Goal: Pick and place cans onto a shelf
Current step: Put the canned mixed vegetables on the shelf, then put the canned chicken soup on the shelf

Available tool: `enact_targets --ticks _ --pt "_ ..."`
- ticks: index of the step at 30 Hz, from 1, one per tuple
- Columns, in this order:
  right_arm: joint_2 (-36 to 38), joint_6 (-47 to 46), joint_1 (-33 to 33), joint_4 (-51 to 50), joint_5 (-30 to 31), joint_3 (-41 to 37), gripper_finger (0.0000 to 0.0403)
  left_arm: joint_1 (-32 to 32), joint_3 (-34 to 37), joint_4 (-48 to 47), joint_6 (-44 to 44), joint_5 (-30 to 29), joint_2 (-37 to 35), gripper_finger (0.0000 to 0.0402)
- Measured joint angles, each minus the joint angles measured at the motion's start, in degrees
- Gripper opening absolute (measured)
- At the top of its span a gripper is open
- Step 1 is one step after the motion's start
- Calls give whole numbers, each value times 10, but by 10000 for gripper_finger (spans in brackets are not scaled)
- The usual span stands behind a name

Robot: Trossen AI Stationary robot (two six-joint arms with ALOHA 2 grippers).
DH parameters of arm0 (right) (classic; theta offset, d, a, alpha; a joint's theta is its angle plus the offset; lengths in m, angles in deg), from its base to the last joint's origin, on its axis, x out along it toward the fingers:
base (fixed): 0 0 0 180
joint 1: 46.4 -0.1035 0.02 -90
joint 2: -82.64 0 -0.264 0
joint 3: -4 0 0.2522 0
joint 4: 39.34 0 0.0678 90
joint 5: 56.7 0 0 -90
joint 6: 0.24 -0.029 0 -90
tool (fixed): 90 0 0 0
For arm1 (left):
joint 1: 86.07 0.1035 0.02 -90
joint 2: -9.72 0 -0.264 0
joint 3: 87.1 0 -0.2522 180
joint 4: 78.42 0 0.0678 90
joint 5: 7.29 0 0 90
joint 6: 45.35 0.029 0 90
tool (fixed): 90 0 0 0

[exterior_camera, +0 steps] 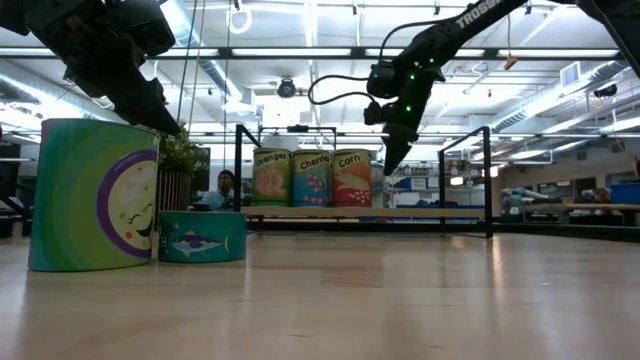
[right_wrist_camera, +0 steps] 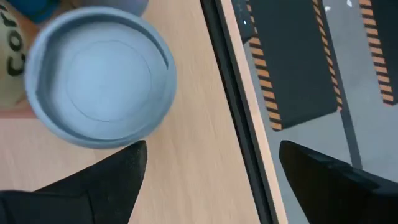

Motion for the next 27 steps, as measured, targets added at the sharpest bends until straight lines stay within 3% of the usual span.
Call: enact_targets --ticks 3,8,12,18,27 --pt "0 1 -4 9 -1 0 373 0 0 0 0 0 0 190" --pt "0 1 -1 0 73 2 373 0 0 0 0 0 0 190" --pt "0 -12 3 13 2 2 373 0 0 0 0 0 0 190" --pt "0 -25 -3 43 -55 2 373 0 0 -1 0 0 0 190" --pt "5 -23 -7 -8 37 2 373 0 0 -25 -2 0 0 190"
